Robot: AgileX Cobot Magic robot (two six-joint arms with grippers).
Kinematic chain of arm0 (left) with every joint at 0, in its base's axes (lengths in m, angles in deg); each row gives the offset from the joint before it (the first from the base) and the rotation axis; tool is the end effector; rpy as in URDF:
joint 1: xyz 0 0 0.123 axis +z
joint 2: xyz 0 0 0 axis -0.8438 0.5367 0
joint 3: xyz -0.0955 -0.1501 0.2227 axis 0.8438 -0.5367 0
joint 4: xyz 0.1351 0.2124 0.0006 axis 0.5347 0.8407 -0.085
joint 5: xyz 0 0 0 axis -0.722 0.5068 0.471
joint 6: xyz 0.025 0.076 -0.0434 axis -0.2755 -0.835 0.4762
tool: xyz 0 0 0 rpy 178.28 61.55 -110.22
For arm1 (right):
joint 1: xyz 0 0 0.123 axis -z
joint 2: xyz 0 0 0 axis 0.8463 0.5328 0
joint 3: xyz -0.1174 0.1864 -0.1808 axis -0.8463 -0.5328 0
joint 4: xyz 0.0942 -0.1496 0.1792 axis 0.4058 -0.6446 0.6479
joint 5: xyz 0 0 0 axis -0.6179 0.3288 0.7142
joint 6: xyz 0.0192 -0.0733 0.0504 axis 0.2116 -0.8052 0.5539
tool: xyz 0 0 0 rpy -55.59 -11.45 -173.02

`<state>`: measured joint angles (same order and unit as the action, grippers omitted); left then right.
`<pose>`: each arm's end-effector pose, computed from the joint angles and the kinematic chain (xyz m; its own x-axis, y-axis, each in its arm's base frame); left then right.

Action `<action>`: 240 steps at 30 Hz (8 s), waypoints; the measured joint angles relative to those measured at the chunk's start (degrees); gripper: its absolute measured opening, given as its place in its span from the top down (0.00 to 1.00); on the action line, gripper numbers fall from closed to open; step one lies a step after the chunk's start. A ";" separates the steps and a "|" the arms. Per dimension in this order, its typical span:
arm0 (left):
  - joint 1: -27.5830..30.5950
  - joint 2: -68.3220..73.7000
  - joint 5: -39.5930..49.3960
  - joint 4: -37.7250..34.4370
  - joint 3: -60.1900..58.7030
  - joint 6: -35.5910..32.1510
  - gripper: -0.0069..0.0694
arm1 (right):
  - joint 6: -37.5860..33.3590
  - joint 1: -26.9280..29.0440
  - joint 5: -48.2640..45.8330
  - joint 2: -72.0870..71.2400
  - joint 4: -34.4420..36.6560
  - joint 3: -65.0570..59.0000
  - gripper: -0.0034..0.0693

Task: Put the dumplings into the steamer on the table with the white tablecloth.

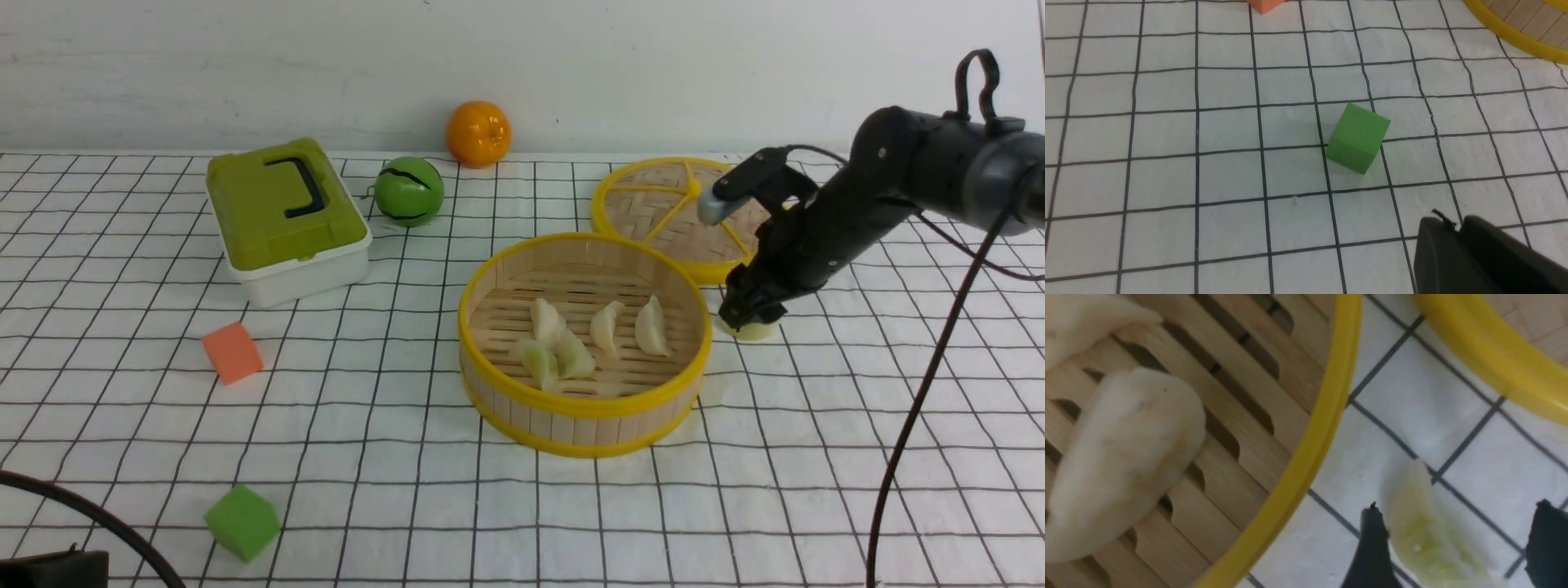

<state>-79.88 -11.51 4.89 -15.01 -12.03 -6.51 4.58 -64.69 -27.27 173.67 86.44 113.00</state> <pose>0.1016 -0.0298 0.2499 -0.6057 -0.0053 -0.7957 0.1483 0.9817 -0.1194 0.4784 0.0757 0.1820 -0.6776 -0.5402 -0.4991 -0.5916 0.8035 -0.0666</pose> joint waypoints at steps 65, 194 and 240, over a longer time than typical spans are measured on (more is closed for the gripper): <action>0.00 -9.50 -0.31 -0.70 -0.07 0.00 0.77 | 41.15 -13.20 -4.53 -11.34 3.55 -2.82 0.32; 19.40 -32.64 -10.17 -19.45 -23.36 -22.59 0.93 | 51.69 7.48 19.73 -127.13 -14.20 -102.18 0.85; 19.40 -32.64 -10.17 -19.44 -23.36 -22.59 0.93 | 51.69 7.48 19.73 -127.13 -14.20 -102.18 0.79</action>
<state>-60.48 -44.15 -5.28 -34.45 -35.39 -29.09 56.27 -57.21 -7.55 46.53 72.24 10.82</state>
